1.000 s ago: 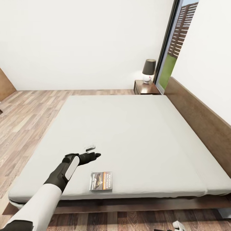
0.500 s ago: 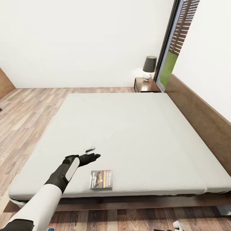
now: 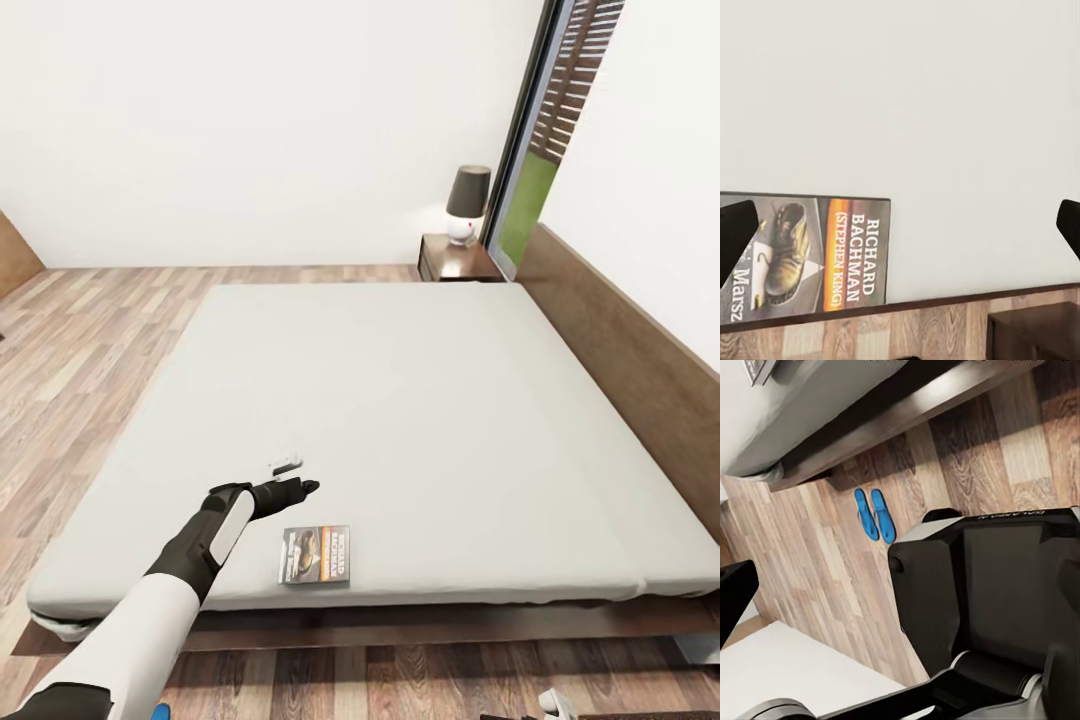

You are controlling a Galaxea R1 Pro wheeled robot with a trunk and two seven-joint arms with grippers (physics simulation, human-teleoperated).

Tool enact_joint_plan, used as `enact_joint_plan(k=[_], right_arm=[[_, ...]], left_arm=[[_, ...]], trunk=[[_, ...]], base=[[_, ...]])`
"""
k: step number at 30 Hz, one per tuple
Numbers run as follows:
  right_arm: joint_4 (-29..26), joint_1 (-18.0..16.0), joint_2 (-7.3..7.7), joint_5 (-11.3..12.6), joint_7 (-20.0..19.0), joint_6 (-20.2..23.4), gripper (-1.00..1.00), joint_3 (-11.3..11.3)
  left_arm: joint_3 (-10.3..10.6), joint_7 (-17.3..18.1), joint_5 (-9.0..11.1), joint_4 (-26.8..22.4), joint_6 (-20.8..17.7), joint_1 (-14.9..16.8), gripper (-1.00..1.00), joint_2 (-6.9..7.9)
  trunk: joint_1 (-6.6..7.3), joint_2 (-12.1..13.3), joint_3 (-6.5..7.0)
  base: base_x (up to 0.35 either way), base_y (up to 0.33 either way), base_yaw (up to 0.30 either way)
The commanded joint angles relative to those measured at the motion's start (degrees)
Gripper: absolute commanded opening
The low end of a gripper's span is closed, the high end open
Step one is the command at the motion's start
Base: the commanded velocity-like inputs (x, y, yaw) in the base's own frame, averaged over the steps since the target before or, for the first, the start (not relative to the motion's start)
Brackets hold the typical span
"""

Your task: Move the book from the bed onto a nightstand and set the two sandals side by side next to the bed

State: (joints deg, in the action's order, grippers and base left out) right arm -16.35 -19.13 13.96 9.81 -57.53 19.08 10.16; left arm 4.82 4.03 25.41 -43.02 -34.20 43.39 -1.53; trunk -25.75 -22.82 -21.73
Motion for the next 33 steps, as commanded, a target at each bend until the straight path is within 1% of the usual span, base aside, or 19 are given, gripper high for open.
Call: enact_joint_plan(k=[1,10,18,25,33], right_arm=[[0.01,-0.03,0.01,0.39,-0.12,0.52,1.00,0.04],[0.01,-0.03,0.01,0.39,-0.12,0.52,1.00,0.04],[0.01,-0.03,0.01,0.39,-0.12,0.52,1.00,0.04],[0.01,-0.03,0.01,0.39,-0.12,0.52,1.00,0.04],[0.01,-0.03,0.01,0.39,-0.12,0.54,1.00,0.04]], left_arm=[[-0.01,0.10,-0.01,-0.05,-0.25,0.03,1.00,-0.02],[0.02,0.10,-0.01,-0.05,-0.25,0.03,1.00,-0.05],[0.02,0.10,-0.01,-0.05,-0.19,0.03,1.00,-0.08],[0.02,0.10,-0.01,-0.05,-0.17,0.03,1.00,-0.52],[0.02,0.10,-0.01,-0.05,-0.12,0.03,1.00,-0.57]], trunk=[[-0.04,-0.10,-0.17],[-0.04,-0.10,-0.36],[-0.04,-0.10,-0.36],[-0.04,-0.10,-0.36],[-1.80,-3.31,-1.80]], base=[[0.135,0.000,0.000],[0.102,0.000,0.000],[0.243,0.000,0.000],[0.047,0.000,0.000],[0.002,0.000,0.000]])
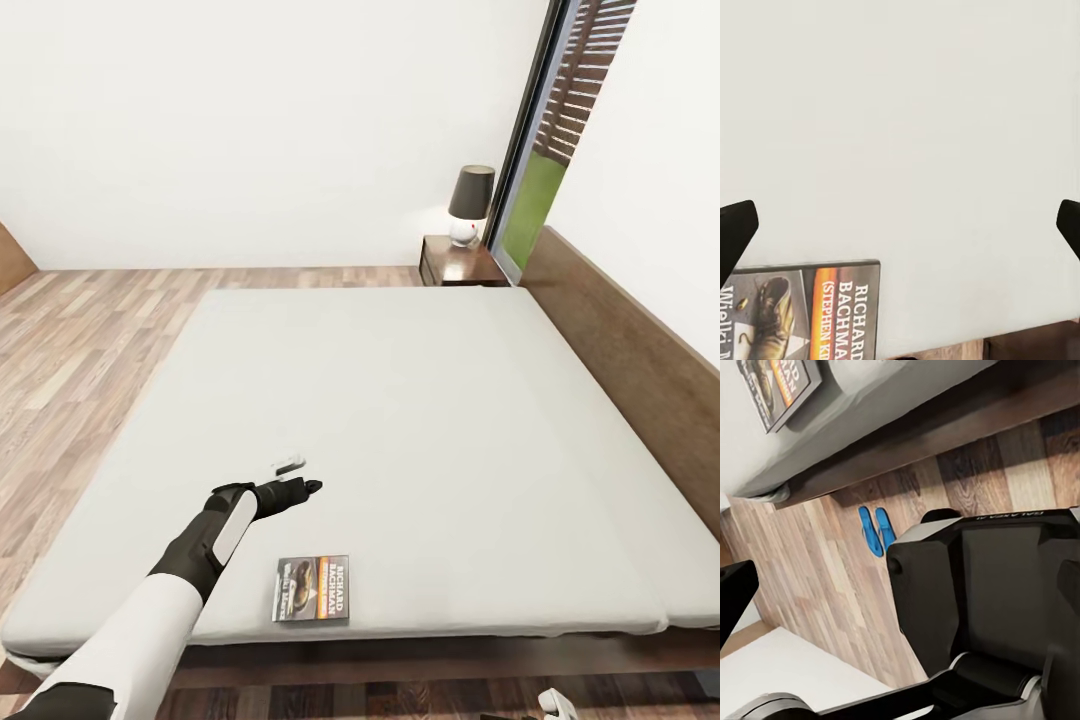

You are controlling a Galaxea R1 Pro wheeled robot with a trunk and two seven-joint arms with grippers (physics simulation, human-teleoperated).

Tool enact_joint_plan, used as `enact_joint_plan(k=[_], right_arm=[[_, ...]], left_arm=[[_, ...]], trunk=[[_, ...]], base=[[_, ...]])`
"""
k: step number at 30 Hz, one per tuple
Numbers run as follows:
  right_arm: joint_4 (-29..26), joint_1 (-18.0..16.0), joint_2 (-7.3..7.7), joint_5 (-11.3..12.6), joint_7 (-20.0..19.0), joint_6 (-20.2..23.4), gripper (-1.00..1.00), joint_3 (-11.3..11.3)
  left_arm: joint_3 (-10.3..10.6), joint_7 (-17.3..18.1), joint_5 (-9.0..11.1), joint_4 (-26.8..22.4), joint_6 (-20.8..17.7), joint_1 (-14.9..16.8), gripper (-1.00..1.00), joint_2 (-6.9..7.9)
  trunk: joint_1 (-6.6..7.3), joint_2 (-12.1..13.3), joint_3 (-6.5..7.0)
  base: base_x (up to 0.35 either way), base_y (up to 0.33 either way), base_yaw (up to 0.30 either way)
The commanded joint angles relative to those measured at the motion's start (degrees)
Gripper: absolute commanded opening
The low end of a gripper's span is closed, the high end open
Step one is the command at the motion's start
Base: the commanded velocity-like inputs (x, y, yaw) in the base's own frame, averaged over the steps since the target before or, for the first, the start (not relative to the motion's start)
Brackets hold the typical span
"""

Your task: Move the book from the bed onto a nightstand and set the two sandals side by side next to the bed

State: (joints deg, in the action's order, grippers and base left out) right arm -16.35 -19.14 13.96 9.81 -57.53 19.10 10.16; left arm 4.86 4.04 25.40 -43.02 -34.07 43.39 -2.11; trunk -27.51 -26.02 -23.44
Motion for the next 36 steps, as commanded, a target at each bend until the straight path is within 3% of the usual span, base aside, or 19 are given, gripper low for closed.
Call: enact_joint_plan(k=[1,36], right_arm=[[0.01,-0.02,0.01,0.38,-0.12,0.51,1.00,0.03],[0.01,-0.02,0.01,0.38,-0.12,0.50,1.00,0.03]], left_arm=[[-0.03,0.09,0.00,-0.05,-0.26,0.03,1.00,0.00],[-0.01,0.09,0.00,-0.06,-0.28,0.03,1.00,0.00]], trunk=[[-0.25,-0.50,-0.27],[-7.94,-14.54,-6.55]], base=[[0.000,0.000,0.000],[0.000,0.000,0.000]])
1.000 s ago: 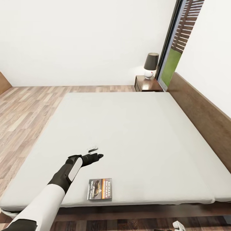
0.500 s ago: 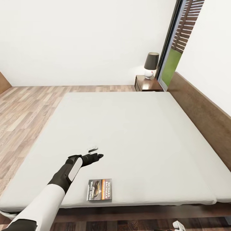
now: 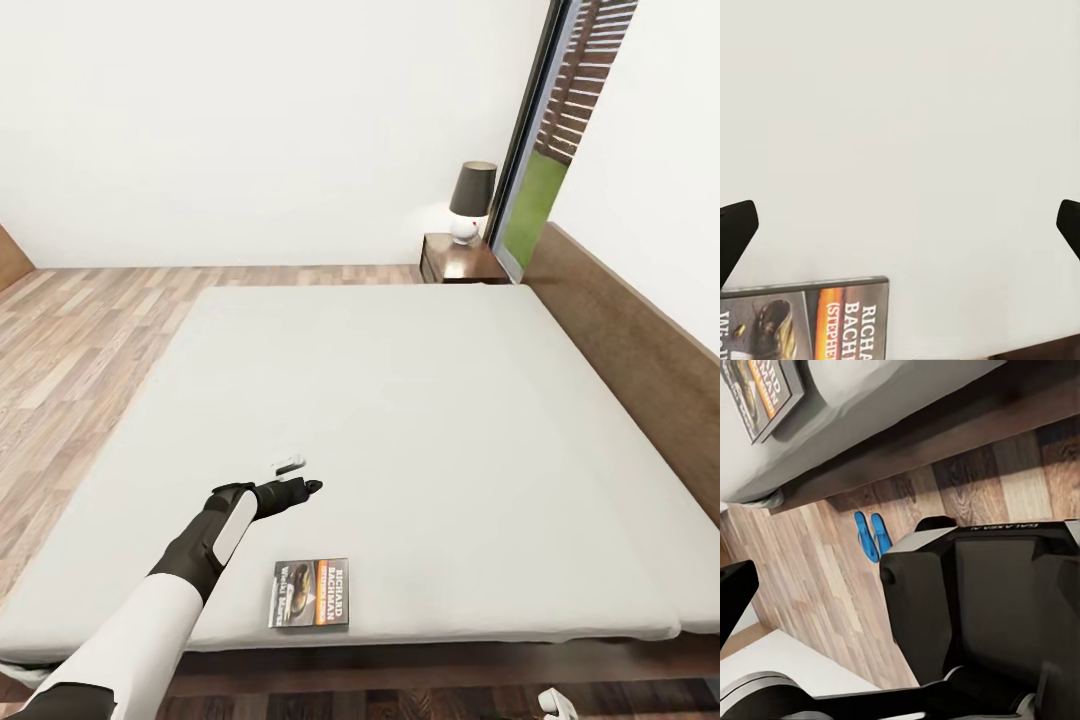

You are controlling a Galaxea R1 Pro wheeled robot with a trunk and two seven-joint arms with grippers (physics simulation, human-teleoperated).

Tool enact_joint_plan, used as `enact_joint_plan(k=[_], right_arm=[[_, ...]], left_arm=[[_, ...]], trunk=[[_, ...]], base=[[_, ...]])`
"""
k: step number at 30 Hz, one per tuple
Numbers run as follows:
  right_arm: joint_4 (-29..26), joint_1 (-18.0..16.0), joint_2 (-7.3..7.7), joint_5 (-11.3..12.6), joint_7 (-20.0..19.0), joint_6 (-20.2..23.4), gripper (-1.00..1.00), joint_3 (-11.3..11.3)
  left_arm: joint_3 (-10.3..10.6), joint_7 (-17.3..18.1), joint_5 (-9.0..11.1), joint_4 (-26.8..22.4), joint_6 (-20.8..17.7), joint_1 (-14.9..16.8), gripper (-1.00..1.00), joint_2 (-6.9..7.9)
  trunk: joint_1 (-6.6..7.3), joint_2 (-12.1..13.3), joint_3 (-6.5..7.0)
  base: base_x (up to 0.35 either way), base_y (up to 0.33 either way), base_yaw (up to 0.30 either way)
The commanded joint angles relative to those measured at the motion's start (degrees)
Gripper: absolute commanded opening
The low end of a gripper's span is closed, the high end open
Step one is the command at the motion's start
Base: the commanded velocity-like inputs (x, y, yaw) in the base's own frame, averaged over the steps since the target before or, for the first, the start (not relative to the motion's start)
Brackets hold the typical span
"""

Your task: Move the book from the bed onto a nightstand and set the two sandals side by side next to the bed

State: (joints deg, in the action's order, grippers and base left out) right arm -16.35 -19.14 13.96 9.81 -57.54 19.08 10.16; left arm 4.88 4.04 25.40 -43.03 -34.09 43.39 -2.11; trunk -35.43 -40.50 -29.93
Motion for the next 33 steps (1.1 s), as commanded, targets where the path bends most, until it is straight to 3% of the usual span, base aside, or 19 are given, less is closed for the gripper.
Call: enact_joint_plan(k=[1,33], right_arm=[[0.01,-0.02,0.01,0.39,-0.12,0.52,1.00,0.03],[0.01,-0.02,0.01,0.39,-0.12,0.52,1.00,0.03]], left_arm=[[-0.04,0.09,0.00,-0.04,-0.26,0.03,1.00,0.00],[-0.02,0.09,0.00,-0.04,-0.26,0.03,1.00,0.00]], trunk=[[-0.24,-0.47,-0.24],[-7.26,-13.30,-5.99]], base=[[0.000,0.000,0.000],[0.000,0.000,0.000]])
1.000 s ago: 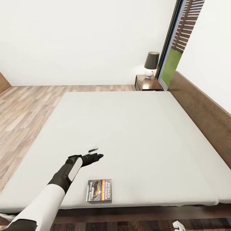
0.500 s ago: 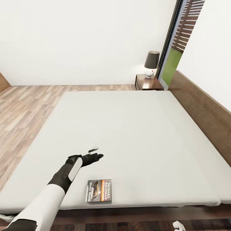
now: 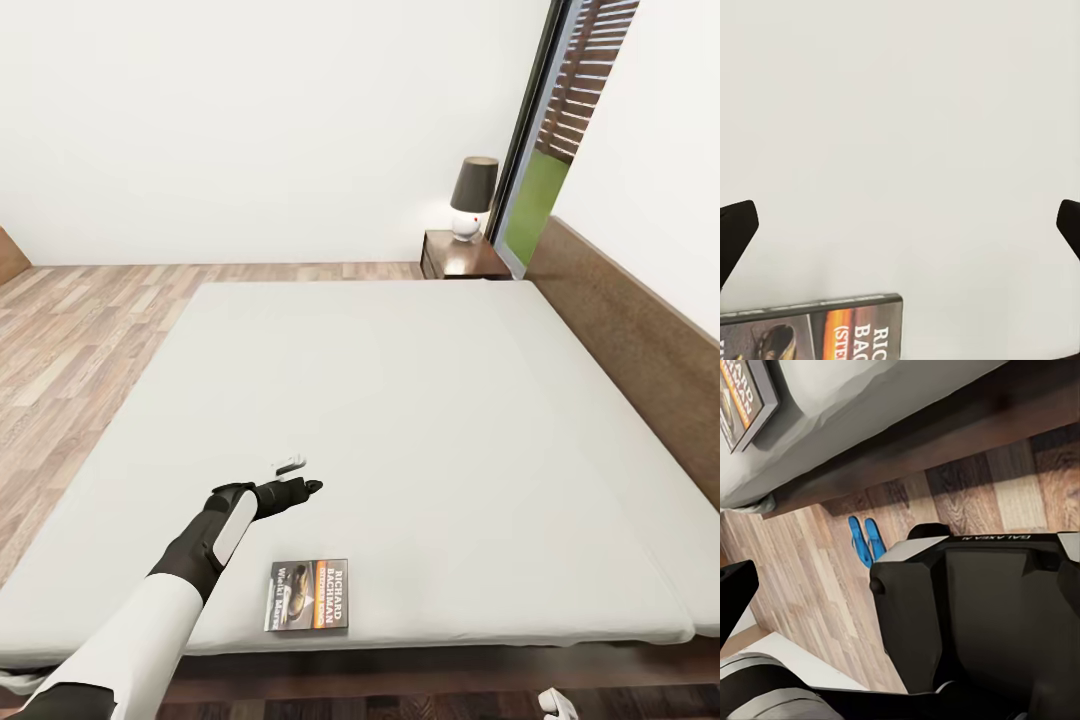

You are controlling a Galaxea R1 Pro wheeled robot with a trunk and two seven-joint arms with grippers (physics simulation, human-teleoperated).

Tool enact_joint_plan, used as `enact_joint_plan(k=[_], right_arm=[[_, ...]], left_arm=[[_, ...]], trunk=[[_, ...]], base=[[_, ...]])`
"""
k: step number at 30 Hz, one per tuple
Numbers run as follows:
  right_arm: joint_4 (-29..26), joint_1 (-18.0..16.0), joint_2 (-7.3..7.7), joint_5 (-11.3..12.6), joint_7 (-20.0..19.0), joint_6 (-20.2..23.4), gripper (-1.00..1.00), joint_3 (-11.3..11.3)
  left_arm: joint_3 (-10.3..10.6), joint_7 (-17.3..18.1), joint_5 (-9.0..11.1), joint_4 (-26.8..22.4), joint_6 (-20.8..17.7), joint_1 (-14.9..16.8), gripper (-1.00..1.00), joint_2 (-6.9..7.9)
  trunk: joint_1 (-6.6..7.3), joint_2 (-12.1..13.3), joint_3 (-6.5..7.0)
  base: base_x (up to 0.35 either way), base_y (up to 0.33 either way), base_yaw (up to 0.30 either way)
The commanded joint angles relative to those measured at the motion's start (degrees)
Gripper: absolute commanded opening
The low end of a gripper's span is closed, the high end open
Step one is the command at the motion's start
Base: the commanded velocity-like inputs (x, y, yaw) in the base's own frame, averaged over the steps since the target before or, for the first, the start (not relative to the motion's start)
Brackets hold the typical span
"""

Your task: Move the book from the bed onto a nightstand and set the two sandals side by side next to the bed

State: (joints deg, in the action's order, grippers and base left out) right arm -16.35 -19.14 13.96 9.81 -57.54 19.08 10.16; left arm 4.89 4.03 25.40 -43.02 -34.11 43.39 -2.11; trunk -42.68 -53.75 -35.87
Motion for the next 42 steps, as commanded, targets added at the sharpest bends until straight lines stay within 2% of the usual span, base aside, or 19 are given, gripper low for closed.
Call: enact_joint_plan(k=[1,15,25,30,35,42], right_arm=[[0.01,-0.02,0.01,0.39,-0.12,0.52,1.00,0.03],[0.01,-0.02,0.01,0.39,-0.12,0.52,1.00,0.03],[0.01,-0.02,0.06,0.39,-0.12,0.52,1.00,0.03],[-0.01,-0.02,0.09,0.39,-0.12,0.52,1.00,0.03],[-0.05,-0.02,0.10,0.39,-0.18,0.52,1.00,0.03],[-0.04,-0.02,0.10,0.39,-0.20,0.52,1.00,0.03]], left_arm=[[-0.03,0.10,0.00,-0.05,-0.25,0.02,1.00,0.00],[-0.14,0.16,0.06,-0.05,-0.32,0.02,1.00,0.03],[-0.32,0.26,0.09,-0.03,-0.45,-0.65,1.00,0.64],[-0.32,0.27,-0.04,1.62,-0.40,-0.82,1.00,0.85],[-0.32,0.27,-0.01,2.17,-0.42,-0.85,1.00,1.74],[-0.32,0.27,0.00,2.23,-0.35,-0.86,1.00,1.85]], trunk=[[-0.23,-0.45,-0.23],[-3.30,-6.07,-2.74],[-5.50,-10.08,-4.54],[-6.60,-12.08,-5.44],[-7.70,-14.09,-6.34],[-9.23,-16.90,-7.59]], base=[[0.000,0.000,0.000],[0.000,0.000,0.000],[0.000,0.000,0.000],[0.000,0.000,0.000],[0.000,0.000,0.000],[0.000,0.000,0.000]])
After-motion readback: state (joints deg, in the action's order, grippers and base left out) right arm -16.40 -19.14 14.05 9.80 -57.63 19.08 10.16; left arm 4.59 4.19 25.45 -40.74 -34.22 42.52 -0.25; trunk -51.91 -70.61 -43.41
